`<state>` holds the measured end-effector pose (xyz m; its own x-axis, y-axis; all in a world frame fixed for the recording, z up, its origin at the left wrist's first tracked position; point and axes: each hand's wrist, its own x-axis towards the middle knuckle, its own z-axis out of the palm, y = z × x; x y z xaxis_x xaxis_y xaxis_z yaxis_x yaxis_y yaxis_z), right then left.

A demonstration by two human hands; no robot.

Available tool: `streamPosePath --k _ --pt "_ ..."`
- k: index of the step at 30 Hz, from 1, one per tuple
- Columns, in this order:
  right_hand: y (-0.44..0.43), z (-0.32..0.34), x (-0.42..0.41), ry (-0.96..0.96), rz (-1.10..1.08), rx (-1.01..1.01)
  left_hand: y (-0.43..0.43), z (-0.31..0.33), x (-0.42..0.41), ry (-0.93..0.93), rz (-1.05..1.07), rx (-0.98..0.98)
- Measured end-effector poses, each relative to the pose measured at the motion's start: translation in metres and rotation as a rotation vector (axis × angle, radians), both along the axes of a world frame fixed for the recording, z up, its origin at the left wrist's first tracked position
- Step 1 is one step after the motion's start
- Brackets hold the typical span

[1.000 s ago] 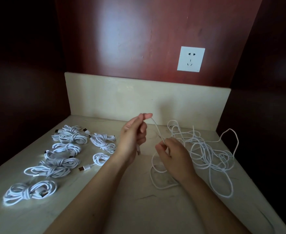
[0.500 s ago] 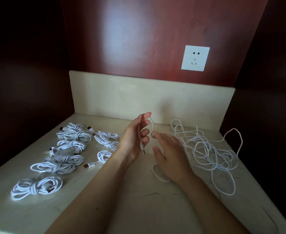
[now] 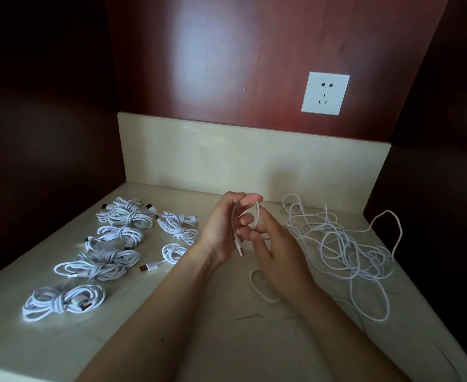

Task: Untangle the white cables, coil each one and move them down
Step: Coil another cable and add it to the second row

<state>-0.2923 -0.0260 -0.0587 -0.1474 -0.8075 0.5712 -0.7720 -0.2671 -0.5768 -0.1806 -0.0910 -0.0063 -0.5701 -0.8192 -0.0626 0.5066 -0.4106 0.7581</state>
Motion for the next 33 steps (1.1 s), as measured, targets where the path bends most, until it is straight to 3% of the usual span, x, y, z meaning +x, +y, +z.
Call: streamPosePath --k 5,10,14,18,26,30,33 --pt "0.000 0.003 0.002 -0.311 0.082 -0.078 0.000 0.001 -0.001 0.005 -0.060 -0.068" --pt "-0.002 0.000 0.002 -0.435 0.176 -0.013 0.002 0.000 -0.002 -0.012 -0.050 -0.123" --pt "-0.006 -0.010 -0.002 -0.309 0.136 0.051 0.001 0.000 -0.001 0.019 -0.044 -0.100" --pt "-0.007 -0.009 0.004 -0.339 0.136 0.061 0.001 0.000 0.000 0.045 -0.071 -0.043" --pt "-0.010 -0.014 -0.006 0.082 0.027 0.001 -0.003 0.000 0.003 0.108 -0.065 0.027" --pt "-0.002 -0.009 -0.008 0.111 0.040 0.130 -0.010 -0.002 0.004 0.114 0.074 -0.005" --pt "0.001 -0.010 -0.006 0.247 0.049 0.128 -0.012 -0.005 0.004 0.167 0.089 0.016"
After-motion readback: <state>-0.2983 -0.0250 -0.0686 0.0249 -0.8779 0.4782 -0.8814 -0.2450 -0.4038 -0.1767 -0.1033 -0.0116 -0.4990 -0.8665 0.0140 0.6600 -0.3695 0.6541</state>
